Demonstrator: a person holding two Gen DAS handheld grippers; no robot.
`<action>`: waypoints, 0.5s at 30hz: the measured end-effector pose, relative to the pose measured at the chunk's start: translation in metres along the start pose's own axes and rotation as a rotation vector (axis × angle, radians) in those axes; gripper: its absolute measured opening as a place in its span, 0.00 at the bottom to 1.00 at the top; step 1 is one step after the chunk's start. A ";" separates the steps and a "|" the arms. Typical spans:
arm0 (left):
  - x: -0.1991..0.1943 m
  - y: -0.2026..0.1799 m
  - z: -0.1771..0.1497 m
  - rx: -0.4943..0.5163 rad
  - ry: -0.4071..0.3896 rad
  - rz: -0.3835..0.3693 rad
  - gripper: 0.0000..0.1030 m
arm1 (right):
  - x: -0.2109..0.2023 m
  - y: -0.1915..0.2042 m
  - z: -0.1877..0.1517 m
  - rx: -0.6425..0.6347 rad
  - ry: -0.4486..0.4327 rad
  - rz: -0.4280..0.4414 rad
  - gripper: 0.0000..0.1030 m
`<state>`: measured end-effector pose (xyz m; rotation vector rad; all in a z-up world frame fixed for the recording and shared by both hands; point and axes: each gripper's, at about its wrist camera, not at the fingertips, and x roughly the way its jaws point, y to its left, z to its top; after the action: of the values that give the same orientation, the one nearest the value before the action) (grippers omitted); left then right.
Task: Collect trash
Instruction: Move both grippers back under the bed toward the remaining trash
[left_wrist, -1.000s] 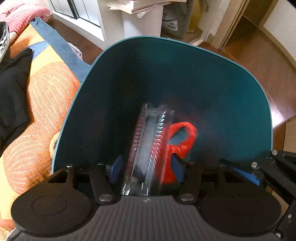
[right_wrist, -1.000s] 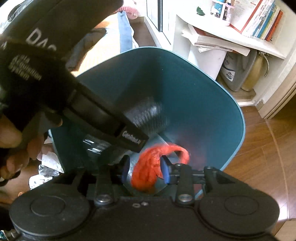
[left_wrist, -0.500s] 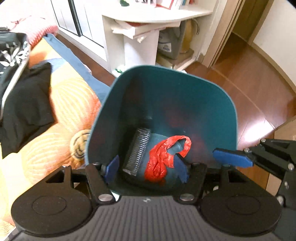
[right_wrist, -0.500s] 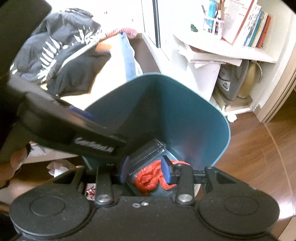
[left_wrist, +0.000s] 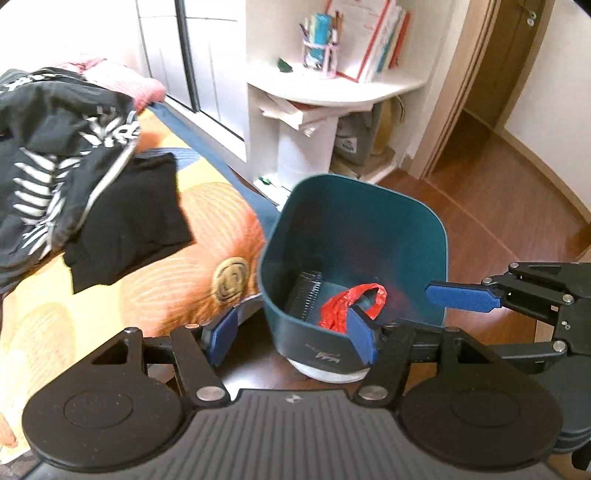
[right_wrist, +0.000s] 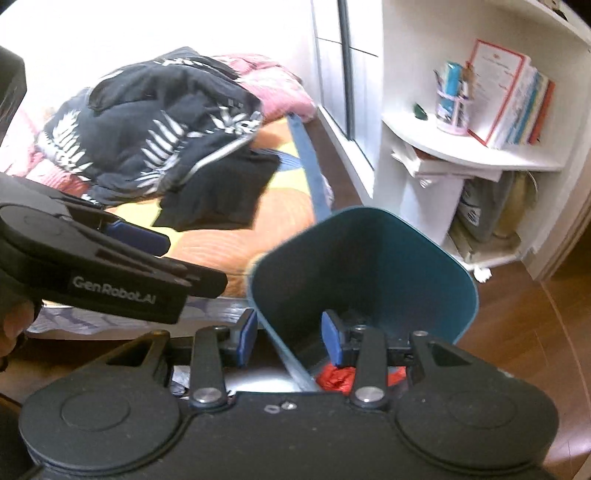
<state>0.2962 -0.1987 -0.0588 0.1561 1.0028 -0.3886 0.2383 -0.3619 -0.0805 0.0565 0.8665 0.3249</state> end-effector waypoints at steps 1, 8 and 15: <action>-0.007 0.003 -0.003 -0.001 -0.009 0.001 0.63 | -0.004 0.005 0.000 -0.007 -0.004 0.006 0.38; -0.052 0.029 -0.035 -0.014 -0.067 0.023 0.72 | -0.024 0.047 -0.002 -0.070 -0.034 0.075 0.39; -0.082 0.062 -0.073 -0.064 -0.096 0.044 0.77 | -0.030 0.092 -0.008 -0.137 -0.035 0.155 0.39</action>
<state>0.2232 -0.0993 -0.0315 0.1002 0.9145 -0.3209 0.1908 -0.2845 -0.0473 0.0018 0.8051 0.5269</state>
